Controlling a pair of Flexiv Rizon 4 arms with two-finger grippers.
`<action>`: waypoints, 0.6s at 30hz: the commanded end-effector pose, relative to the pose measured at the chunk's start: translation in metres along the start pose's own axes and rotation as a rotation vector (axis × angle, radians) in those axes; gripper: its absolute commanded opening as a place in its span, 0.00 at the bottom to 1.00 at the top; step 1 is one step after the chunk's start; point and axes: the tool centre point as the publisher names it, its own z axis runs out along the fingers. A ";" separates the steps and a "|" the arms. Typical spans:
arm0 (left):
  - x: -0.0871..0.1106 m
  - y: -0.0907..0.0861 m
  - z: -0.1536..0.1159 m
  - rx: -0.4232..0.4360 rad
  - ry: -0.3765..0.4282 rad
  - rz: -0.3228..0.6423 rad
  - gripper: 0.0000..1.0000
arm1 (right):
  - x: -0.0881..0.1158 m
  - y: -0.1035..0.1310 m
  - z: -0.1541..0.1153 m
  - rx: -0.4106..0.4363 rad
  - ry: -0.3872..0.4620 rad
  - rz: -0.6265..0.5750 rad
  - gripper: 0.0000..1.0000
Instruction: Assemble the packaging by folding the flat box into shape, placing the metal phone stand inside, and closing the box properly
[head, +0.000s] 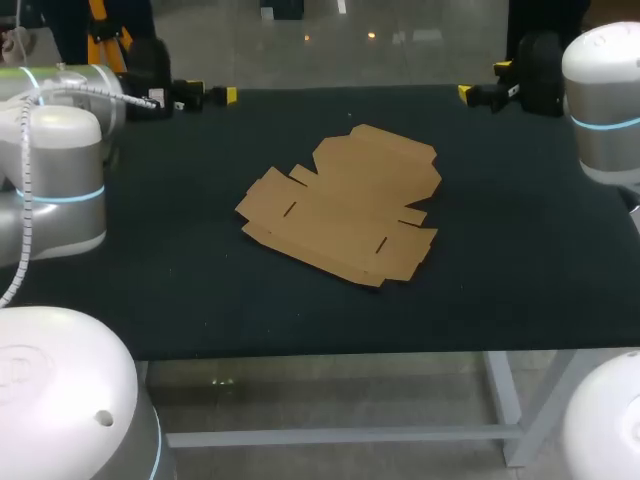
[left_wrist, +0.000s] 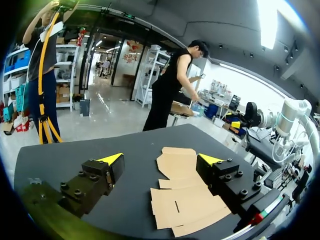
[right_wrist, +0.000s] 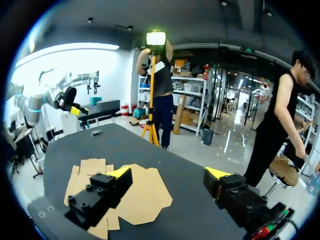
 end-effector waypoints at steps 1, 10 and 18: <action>-0.001 -0.010 0.000 -0.205 0.007 -0.103 1.00 | -0.001 0.006 -0.007 0.166 0.002 0.086 1.00; 0.013 0.000 -0.007 -0.367 -0.013 -0.158 1.00 | 0.004 -0.014 -0.031 0.249 0.081 0.245 1.00; 0.022 0.020 -0.018 -0.469 -0.036 -0.231 1.00 | 0.018 -0.036 -0.049 0.356 0.147 0.356 1.00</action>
